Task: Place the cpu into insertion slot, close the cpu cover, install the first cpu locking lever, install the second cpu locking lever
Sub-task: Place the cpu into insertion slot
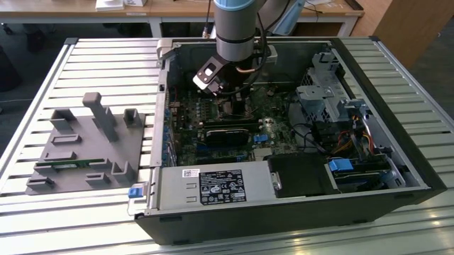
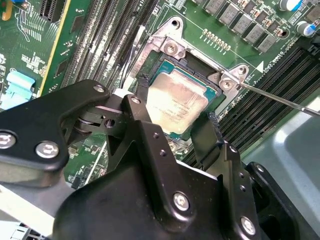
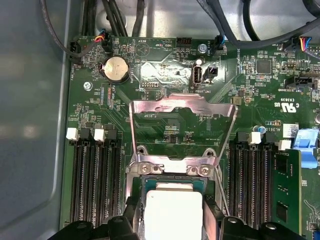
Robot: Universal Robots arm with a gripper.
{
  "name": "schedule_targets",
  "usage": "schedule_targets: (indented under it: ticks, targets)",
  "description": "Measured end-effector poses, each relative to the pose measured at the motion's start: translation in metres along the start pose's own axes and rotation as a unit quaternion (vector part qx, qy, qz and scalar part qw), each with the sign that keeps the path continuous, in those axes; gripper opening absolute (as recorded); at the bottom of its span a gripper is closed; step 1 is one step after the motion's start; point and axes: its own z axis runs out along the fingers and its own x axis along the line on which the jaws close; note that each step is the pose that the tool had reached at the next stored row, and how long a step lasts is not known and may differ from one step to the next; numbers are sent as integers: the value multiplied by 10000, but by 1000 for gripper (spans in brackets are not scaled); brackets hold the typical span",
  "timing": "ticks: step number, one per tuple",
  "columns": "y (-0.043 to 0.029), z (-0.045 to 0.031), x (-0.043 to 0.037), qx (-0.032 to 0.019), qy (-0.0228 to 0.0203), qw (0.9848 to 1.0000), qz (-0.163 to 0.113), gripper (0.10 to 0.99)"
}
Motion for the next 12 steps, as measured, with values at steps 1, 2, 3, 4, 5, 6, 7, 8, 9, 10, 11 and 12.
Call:
schedule_targets:
  ticks: [1, 2, 3, 4, 5, 6, 7, 8, 9, 10, 11, 12]
  targets:
    - [0, 0, 0, 0, 0, 10000, 0, 612]
    - [0, -1, -1, 1, 0, 10000, 1, 612]
    - [0, -6, -2, 1, -1, 10000, 1, 612]
    - [0, -12, -2, 1, -1, 10000, 0, 612]
    - [1, -22, -1, 1, -1, 10000, 0, 612]
    - [2, -34, -1, 0, 0, 10000, 0, 612]
    - [3, -48, -1, 0, 0, 10000, 0, 612]
    - [4, -64, -1, 0, 0, 10000, 0, 612]
    - [5, -77, 0, 1, 0, 10000, 0, 612]
    - [6, -91, 0, 2, 0, 10000, 0, 612]
    - [7, -105, 0, 3, 0, 10000, 0, 612]
    - [8, -119, 1, 5, 0, 10000, 0, 612]
